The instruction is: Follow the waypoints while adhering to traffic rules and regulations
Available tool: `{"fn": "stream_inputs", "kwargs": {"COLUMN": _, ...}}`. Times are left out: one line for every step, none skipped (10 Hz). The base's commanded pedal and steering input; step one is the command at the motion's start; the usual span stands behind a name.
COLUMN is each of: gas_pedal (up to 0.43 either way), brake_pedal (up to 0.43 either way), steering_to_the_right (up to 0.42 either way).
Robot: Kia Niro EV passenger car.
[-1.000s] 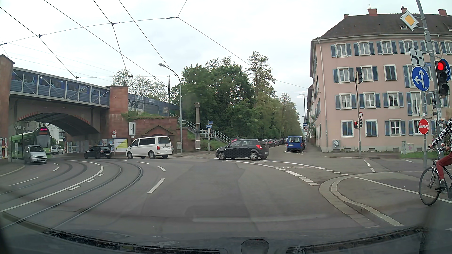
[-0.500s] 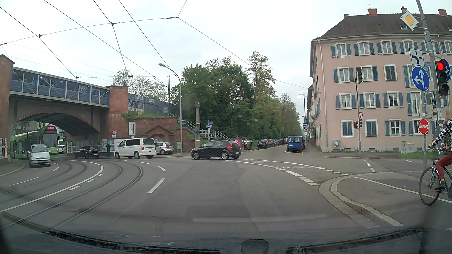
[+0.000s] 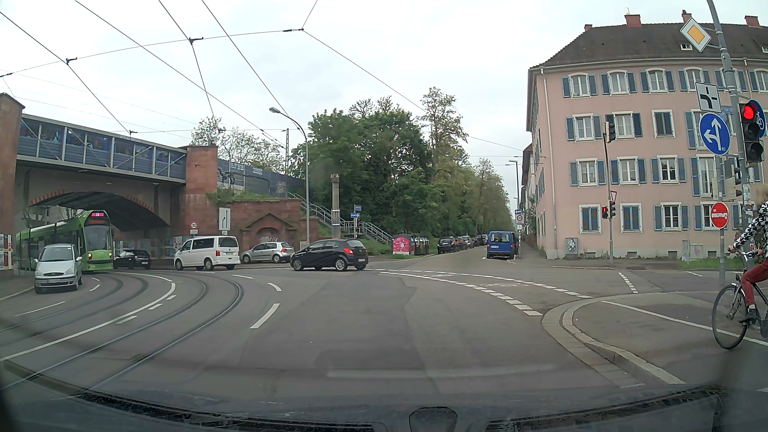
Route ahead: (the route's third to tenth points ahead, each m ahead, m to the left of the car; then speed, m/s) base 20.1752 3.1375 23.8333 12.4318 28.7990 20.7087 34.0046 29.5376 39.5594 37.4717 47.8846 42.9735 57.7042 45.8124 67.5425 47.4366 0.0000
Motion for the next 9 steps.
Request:
{"fn": "stream_inputs", "kwargs": {"gas_pedal": 0.0, "brake_pedal": 0.244, "steering_to_the_right": -0.008}}
{"fn": "stream_inputs", "kwargs": {"gas_pedal": 0.0, "brake_pedal": 0.238, "steering_to_the_right": -0.008}}
{"fn": "stream_inputs", "kwargs": {"gas_pedal": 0.0, "brake_pedal": 0.244, "steering_to_the_right": -0.008}}
{"fn": "stream_inputs", "kwargs": {"gas_pedal": 0.0, "brake_pedal": 0.244, "steering_to_the_right": -0.008}}
{"fn": "stream_inputs", "kwargs": {"gas_pedal": 0.0, "brake_pedal": 0.244, "steering_to_the_right": -0.008}}
{"fn": "stream_inputs", "kwargs": {"gas_pedal": 0.0, "brake_pedal": 0.244, "steering_to_the_right": -0.008}}
{"fn": "stream_inputs", "kwargs": {"gas_pedal": 0.0, "brake_pedal": 0.244, "steering_to_the_right": -0.008}}
{"fn": "stream_inputs", "kwargs": {"gas_pedal": 0.0, "brake_pedal": 0.244, "steering_to_the_right": -0.008}}
{"fn": "stream_inputs", "kwargs": {"gas_pedal": 0.0, "brake_pedal": 0.244, "steering_to_the_right": -0.008}}
